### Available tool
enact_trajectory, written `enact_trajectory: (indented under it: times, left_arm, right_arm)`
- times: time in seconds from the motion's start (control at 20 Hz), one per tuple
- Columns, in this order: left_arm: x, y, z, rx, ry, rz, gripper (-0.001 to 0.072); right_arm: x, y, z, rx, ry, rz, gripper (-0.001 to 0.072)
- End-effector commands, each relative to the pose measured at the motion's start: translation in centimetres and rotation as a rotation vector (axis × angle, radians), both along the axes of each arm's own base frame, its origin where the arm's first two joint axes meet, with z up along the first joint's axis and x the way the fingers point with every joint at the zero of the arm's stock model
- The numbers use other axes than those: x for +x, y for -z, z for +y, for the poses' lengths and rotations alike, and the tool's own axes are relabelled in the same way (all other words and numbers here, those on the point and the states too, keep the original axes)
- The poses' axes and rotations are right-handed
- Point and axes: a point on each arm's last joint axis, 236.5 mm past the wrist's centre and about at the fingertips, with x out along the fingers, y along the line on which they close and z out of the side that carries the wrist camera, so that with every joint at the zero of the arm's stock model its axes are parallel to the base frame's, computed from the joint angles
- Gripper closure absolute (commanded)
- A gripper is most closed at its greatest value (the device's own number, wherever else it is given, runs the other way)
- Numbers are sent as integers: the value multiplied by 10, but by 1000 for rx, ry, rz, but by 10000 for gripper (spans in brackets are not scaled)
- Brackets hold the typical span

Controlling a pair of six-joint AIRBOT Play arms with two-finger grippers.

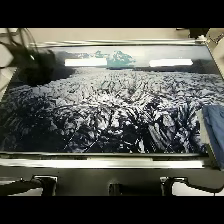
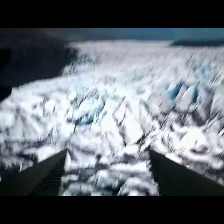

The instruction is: Fold the clothes and pants, and hang the long-sleeved shirts on hangers.

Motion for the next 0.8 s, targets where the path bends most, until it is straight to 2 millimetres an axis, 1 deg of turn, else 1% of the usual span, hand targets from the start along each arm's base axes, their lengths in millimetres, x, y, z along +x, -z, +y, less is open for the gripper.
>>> enact_trajectory:
  times: [0.0, 0.05, 0.1, 0.15, 0.2, 0.25, 0.3, 0.35, 0.75]
  left_arm:
    - [-75, 113, 4, 78, -11, 491, -4]
    - [-88, 133, -11, 23, 10, 522, -4]
    - [-94, 146, -22, -36, 4, 506, -4]
    - [-99, 156, -29, -75, -8, 481, -4]
    - [-104, 166, -30, -91, -25, 463, -4]
    - [-108, 172, -29, -94, -28, 458, -4]
    - [-110, 175, -28, -92, -26, 460, -4]
    - [-109, 176, -27, -84, -27, 459, -4]
    - [-109, 177, -27, -84, -28, 463, -4]
  right_arm:
    - [-63, 128, 136, 101, -317, 543, 115]
    - [-77, 152, 154, 106, -355, 618, 115]
    - [-85, 167, 166, 105, -374, 647, 115]
    - [-87, 176, 172, 107, -369, 652, 106]
    - [-86, 179, 175, 111, -356, 651, 102]
    - [-82, 179, 175, 116, -337, 635, 100]
    - [-75, 178, 175, 116, -320, 608, 83]
    - [-72, 178, 172, 108, -311, 597, 18]
    - [-73, 178, 172, 106, -311, 599, 14]
